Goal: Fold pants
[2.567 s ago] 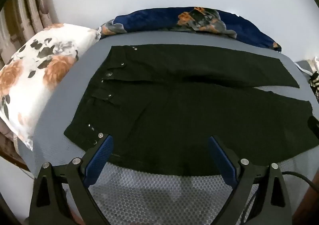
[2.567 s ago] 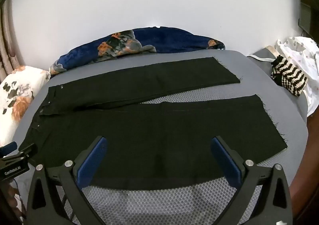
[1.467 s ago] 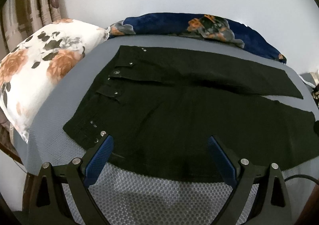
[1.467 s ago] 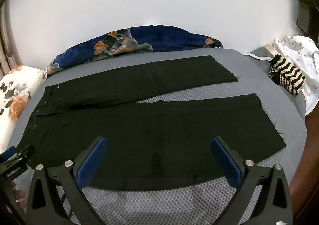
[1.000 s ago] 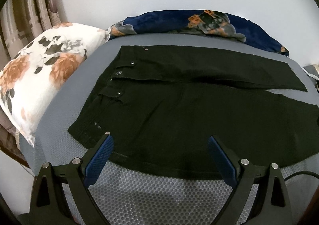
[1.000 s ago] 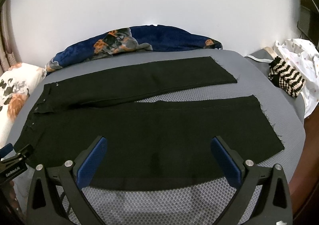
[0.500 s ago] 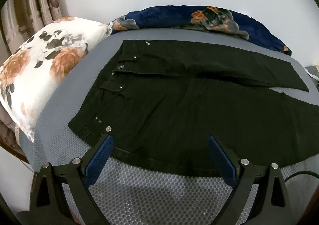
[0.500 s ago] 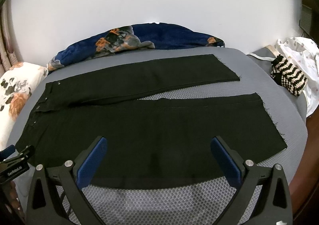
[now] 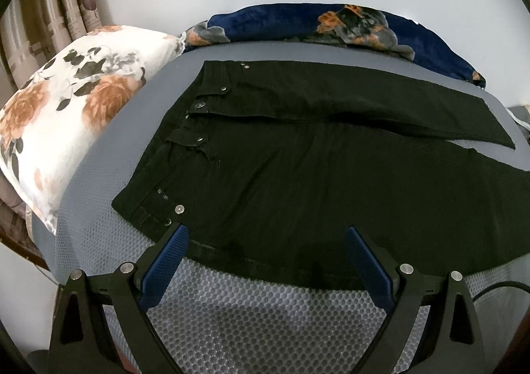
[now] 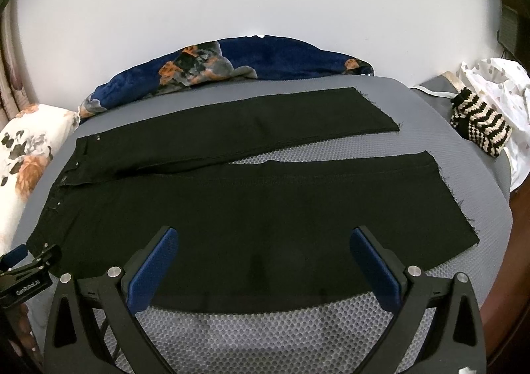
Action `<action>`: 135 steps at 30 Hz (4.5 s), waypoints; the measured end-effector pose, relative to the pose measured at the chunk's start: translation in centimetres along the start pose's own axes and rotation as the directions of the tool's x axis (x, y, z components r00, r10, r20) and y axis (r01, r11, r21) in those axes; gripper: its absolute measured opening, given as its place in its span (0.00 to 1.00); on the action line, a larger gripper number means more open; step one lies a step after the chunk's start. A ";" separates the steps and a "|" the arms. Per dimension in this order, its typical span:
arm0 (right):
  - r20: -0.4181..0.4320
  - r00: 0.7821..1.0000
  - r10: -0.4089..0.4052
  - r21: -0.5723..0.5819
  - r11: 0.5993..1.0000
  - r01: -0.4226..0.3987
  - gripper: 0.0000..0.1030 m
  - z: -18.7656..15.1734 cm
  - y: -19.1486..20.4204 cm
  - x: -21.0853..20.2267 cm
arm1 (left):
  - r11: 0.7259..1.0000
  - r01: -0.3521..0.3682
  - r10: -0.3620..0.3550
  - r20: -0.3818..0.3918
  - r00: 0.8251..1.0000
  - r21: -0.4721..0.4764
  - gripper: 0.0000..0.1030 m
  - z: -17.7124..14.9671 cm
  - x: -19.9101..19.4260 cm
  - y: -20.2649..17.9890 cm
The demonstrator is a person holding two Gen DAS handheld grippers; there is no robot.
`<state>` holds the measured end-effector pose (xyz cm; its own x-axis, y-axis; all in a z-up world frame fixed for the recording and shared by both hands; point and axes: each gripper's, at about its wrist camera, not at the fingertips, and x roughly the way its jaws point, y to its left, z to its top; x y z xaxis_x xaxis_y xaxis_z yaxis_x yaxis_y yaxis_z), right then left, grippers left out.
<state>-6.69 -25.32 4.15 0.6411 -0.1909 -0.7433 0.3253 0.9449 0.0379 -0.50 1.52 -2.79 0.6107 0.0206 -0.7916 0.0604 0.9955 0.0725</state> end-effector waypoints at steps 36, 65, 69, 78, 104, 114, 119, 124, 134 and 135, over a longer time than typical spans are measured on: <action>0.069 0.986 0.152 -0.061 0.987 -0.148 1.00 4.0 3.1 2.0 | 0.992 0.101 -0.103 -0.019 0.994 -0.078 0.92 7.7 2.3 5.1; -0.132 0.949 0.286 -0.078 0.952 -0.298 1.00 13.1 14.6 18.0 | 0.694 0.506 -0.612 -0.049 0.789 -0.513 0.61 24.4 27.6 21.1; -0.144 0.946 0.290 -0.090 0.948 -0.305 1.00 13.6 15.7 19.2 | 0.700 0.520 -0.619 -0.054 0.783 -0.489 0.54 25.3 28.3 21.0; -0.155 0.941 0.301 -0.072 0.947 -0.314 1.00 14.5 17.0 21.4 | 0.628 0.597 -0.727 -0.101 0.679 -0.499 0.22 25.3 29.3 19.1; -0.385 0.858 0.341 -0.470 0.727 -0.500 1.00 20.2 18.0 28.5 | 0.500 0.790 -0.823 0.089 0.561 -0.355 0.09 27.9 24.0 16.4; -0.676 0.674 0.298 -0.556 0.394 -0.731 0.78 23.6 21.8 33.1 | 0.514 0.829 -0.834 0.102 0.543 -0.220 0.09 26.5 17.3 16.6; -0.767 0.593 0.246 -0.502 0.346 -0.793 0.62 23.8 20.7 35.5 | 0.550 0.800 -0.807 0.093 0.583 -0.239 0.09 25.9 16.8 16.9; -0.784 0.575 0.233 -0.484 0.350 -0.802 0.44 24.2 18.0 36.6 | 0.580 0.775 -0.781 0.099 0.617 -0.251 0.09 25.9 16.6 16.9; -0.724 0.655 0.216 -0.556 0.379 -0.740 0.31 24.4 15.3 36.4 | 0.625 0.730 -0.741 0.083 0.666 -0.276 0.09 26.3 17.9 16.4; -0.715 0.665 0.215 -0.563 0.386 -0.731 0.28 24.6 15.1 36.4 | 0.624 0.731 -0.742 0.084 0.665 -0.278 0.09 26.2 18.1 16.4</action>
<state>38.63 -24.51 -5.91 -0.0009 0.2666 -0.9638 -0.7344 0.6540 0.1816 32.25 15.77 0.01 0.4277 -0.7326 -0.5294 0.2639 0.6614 -0.7021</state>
